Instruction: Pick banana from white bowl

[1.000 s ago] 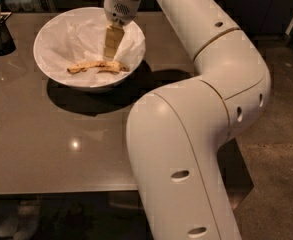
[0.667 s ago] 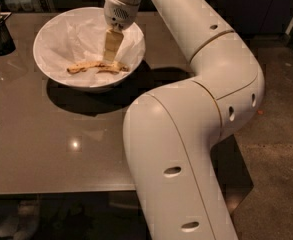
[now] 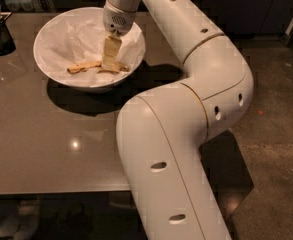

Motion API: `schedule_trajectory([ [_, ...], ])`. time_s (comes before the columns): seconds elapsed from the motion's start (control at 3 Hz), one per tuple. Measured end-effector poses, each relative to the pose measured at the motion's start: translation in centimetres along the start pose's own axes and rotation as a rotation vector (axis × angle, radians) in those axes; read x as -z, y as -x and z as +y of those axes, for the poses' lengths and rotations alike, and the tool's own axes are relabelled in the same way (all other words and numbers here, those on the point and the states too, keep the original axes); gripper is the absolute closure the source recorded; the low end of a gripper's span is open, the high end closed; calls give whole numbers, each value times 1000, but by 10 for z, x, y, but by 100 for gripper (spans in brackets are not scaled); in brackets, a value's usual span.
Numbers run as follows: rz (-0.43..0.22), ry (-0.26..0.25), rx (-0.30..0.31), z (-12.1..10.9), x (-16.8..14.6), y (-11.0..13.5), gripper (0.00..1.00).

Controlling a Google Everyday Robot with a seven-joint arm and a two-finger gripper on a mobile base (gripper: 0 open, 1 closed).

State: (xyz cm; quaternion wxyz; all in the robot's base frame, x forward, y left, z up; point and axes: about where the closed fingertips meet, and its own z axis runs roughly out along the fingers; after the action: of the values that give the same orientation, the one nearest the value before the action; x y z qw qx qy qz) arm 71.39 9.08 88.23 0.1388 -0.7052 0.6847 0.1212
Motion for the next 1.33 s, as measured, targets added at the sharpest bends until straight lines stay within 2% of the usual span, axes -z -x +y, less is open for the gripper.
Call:
schedule_trajectory([
  [1.33,12,66,-16,0,-31,-6,41],
])
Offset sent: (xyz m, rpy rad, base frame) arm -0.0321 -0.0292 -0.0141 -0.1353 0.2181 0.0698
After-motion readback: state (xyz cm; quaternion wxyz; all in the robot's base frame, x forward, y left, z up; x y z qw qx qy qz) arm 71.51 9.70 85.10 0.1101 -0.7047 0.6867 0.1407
